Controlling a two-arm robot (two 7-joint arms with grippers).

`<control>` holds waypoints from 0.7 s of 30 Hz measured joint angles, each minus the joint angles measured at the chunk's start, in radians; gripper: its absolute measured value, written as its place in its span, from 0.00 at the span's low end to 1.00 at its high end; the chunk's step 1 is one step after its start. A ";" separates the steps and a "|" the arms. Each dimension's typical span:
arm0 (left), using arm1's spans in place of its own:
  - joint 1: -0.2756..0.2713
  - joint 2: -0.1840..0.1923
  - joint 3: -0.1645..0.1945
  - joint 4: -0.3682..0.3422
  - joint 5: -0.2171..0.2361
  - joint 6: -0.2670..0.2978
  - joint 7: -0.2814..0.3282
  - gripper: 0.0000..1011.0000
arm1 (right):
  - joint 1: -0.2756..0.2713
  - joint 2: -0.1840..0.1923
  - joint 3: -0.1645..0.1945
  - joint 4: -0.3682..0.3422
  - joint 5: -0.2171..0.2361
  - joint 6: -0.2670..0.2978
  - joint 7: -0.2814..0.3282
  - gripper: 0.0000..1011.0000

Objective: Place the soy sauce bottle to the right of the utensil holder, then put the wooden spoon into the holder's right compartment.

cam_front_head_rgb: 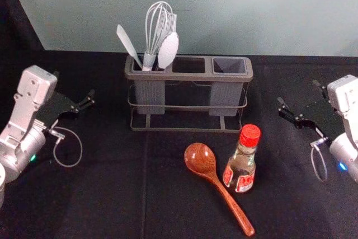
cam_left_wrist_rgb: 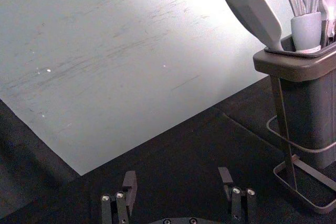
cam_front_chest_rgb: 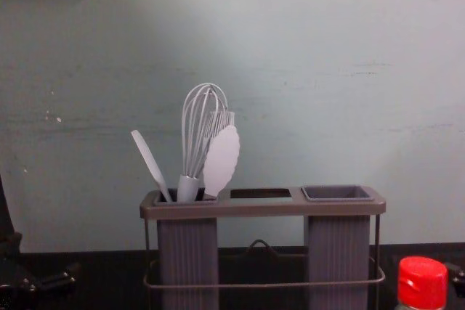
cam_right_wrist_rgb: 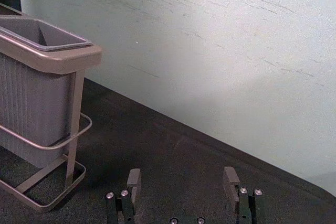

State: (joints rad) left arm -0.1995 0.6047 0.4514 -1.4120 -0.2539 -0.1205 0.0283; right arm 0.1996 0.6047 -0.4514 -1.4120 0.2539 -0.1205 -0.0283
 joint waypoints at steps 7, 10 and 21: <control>0.000 0.000 0.000 0.000 0.000 0.000 0.000 1.00 | 0.000 0.000 0.000 0.000 0.000 0.000 0.000 0.99; 0.000 0.000 0.000 0.000 0.000 0.000 0.000 1.00 | 0.000 0.000 0.000 0.000 0.000 0.000 0.000 0.99; 0.000 0.000 0.000 0.000 0.000 0.000 0.000 1.00 | 0.000 0.000 0.000 0.000 0.000 0.000 0.000 0.99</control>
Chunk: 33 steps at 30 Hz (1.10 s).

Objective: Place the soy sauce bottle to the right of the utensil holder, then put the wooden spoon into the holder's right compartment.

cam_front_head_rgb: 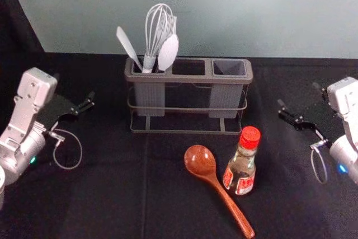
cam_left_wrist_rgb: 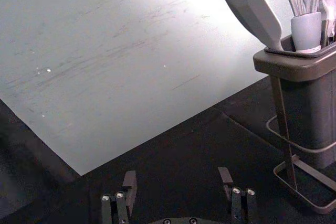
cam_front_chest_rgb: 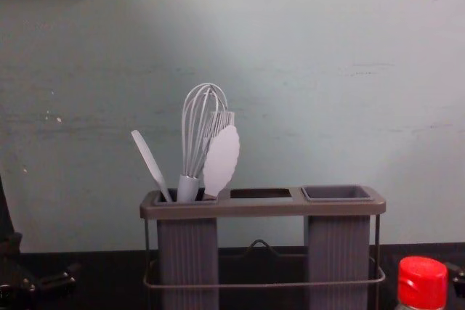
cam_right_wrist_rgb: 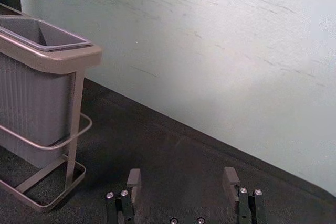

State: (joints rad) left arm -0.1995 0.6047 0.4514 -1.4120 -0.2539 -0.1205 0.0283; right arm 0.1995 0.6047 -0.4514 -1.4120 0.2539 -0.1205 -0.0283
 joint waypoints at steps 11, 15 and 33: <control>0.000 0.000 0.000 0.000 0.000 0.000 0.000 1.00 | 0.000 0.000 0.000 0.000 0.000 0.000 0.000 0.99; 0.000 0.000 0.000 0.000 0.000 0.000 0.000 1.00 | 0.000 0.000 0.000 0.000 0.000 0.000 0.000 0.99; 0.000 0.000 0.000 0.000 0.000 0.000 0.000 1.00 | -0.017 0.002 0.017 -0.010 0.001 -0.011 0.001 0.99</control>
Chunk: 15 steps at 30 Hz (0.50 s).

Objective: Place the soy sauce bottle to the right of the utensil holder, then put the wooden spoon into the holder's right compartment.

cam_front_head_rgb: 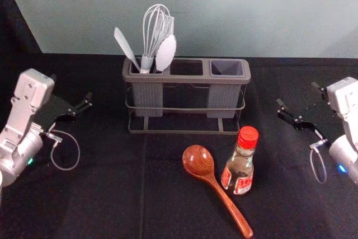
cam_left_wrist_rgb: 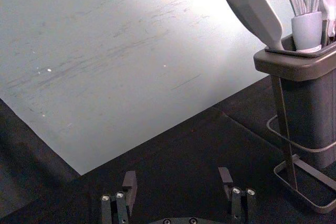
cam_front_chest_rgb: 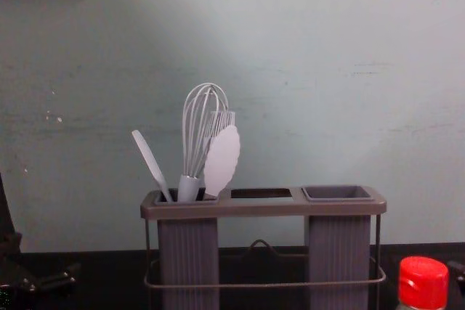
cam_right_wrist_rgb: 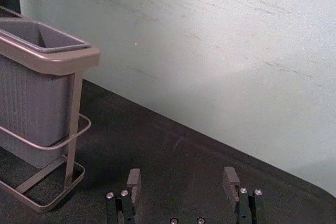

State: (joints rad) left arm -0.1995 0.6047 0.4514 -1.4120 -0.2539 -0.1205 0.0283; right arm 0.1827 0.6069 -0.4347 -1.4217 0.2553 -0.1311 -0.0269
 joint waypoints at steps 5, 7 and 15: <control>0.000 0.000 0.000 0.000 0.000 0.000 0.000 1.00 | -0.054 0.022 0.033 -0.044 0.016 -0.025 0.007 0.99; 0.000 0.000 0.000 0.000 0.000 0.000 0.000 1.00 | -0.090 0.040 0.051 -0.074 0.031 -0.038 0.022 0.99; 0.000 0.000 0.000 0.000 0.000 0.000 0.000 1.00 | -0.224 0.111 0.117 -0.188 0.103 -0.075 0.084 0.99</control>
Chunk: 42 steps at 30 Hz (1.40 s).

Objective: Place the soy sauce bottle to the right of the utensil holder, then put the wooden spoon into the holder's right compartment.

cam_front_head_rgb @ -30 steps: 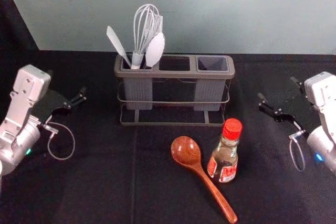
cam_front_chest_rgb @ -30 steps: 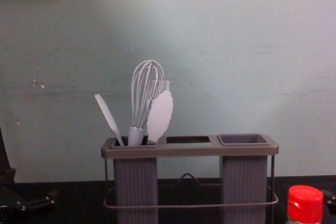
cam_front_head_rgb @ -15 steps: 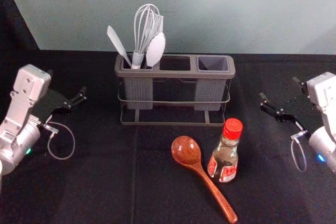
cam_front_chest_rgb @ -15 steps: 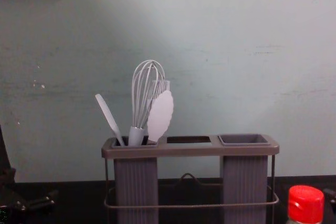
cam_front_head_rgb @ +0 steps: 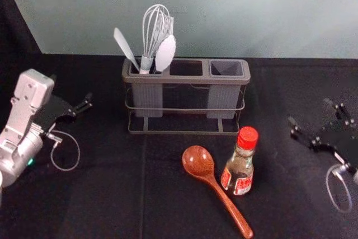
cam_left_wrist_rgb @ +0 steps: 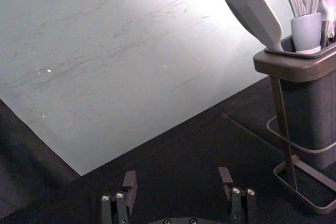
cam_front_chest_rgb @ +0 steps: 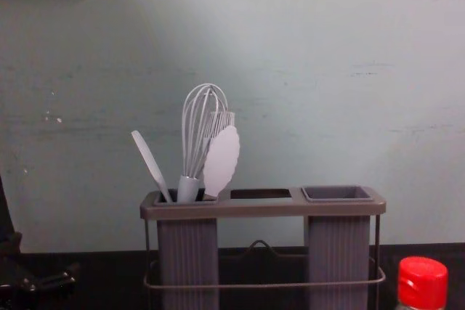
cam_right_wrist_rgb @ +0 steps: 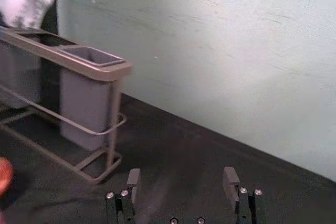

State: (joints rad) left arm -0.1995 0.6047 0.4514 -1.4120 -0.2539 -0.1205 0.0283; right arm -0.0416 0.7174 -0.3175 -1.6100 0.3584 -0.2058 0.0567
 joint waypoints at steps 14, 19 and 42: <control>0.000 0.000 0.000 0.000 0.000 0.000 0.000 1.00 | -0.257 0.052 0.101 -0.212 0.121 -0.033 0.042 0.99; 0.000 0.000 0.000 0.000 0.000 0.000 0.000 1.00 | -0.313 0.055 0.109 -0.266 0.133 -0.034 0.062 0.99; 0.000 0.000 0.000 0.000 0.000 0.000 0.000 1.00 | -0.220 -0.065 0.013 -0.286 0.085 0.037 0.147 0.99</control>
State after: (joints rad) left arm -0.1995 0.6047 0.4514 -1.4120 -0.2539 -0.1205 0.0283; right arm -0.2618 0.6519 -0.3049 -1.8958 0.4435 -0.1684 0.2037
